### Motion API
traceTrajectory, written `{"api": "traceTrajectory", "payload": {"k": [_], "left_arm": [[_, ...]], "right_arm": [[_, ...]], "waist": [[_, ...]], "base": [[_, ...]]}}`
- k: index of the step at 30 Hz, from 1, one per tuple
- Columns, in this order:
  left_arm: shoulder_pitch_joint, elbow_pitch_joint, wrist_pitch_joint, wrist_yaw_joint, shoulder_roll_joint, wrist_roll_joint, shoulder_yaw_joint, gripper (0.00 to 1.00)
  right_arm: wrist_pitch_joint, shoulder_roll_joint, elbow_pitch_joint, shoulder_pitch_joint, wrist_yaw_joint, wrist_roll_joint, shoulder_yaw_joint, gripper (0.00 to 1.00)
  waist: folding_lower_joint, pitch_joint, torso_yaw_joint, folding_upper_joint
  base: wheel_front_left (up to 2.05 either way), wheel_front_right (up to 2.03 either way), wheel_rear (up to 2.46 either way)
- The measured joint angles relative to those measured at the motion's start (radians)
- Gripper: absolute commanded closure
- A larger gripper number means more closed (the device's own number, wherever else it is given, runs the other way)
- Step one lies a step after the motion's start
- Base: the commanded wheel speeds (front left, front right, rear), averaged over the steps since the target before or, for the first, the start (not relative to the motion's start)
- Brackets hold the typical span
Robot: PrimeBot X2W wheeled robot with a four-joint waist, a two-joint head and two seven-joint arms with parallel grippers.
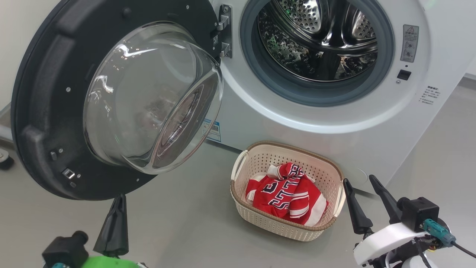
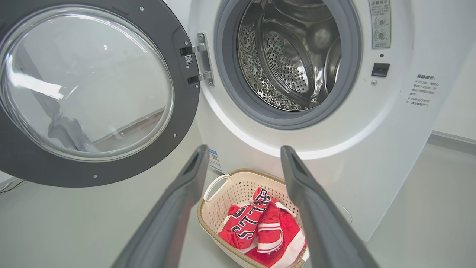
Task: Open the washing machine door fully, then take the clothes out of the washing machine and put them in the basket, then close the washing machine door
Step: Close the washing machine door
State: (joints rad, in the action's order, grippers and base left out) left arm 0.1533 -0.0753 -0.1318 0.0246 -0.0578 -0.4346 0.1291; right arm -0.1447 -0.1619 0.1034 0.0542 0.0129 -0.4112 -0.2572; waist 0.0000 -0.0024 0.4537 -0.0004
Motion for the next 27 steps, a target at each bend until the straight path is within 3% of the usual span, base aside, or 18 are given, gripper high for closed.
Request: {"api": "traceTrajectory", "payload": {"k": [2, 3, 8, 9, 17, 20, 27], "left_arm": [[0.0, -0.012, 0.0, -0.015, 0.006, -0.048, -0.003, 1.0], [-0.001, -0.039, 0.0, -0.043, 0.016, -0.167, -0.016, 1.0], [-0.004, -0.105, 0.01, -0.127, 0.019, -0.479, -0.067, 1.0], [-0.004, -0.105, 0.01, -0.127, 0.019, -0.479, -0.067, 1.0], [-0.017, -0.179, -0.019, -0.134, 0.016, -0.858, -0.106, 1.0], [-0.05, -0.196, 0.0, -0.135, 0.017, -0.99, -0.201, 1.0], [-0.11, -0.172, 0.042, -0.135, -0.013, -1.128, -0.385, 1.0]], "right_arm": [[0.0, -0.001, 0.0, 0.0, -0.003, 0.0, 0.0, 0.0], [0.0, -0.002, 0.0, 0.0, -0.006, 0.0, 0.001, 0.0], [0.006, -0.005, -0.001, 0.0, -0.006, 0.0, 0.003, 0.0], [0.006, -0.005, -0.001, 0.0, -0.006, 0.0, 0.003, 0.0], [0.008, -0.013, -0.018, -0.001, -0.007, 0.0, 0.009, 0.0], [0.009, -0.017, -0.022, -0.001, -0.008, 0.0, 0.014, 0.0], [0.017, -0.026, -0.03, -0.004, -0.008, 0.0, 0.016, 0.0]], "waist": [[0.0, 0.001, 0.0, 0.0], [0.0, 0.004, 0.0, 0.0], [0.0, 0.011, -0.002, 0.0], [0.0, 0.011, -0.002, 0.0], [0.0, 0.037, -0.007, 0.0], [0.0, 0.047, -0.007, 0.0], [0.0, 0.068, -0.007, 0.0]], "base": [[0.0, 0.0, 0.0], [0.0, 0.0, 0.0], [0.0, 0.0, 0.0], [0.0, 0.0, 0.0], [0.0, 0.0, 0.0], [0.0, 0.0, 0.0], [0.0, 0.0, 0.0]]}}
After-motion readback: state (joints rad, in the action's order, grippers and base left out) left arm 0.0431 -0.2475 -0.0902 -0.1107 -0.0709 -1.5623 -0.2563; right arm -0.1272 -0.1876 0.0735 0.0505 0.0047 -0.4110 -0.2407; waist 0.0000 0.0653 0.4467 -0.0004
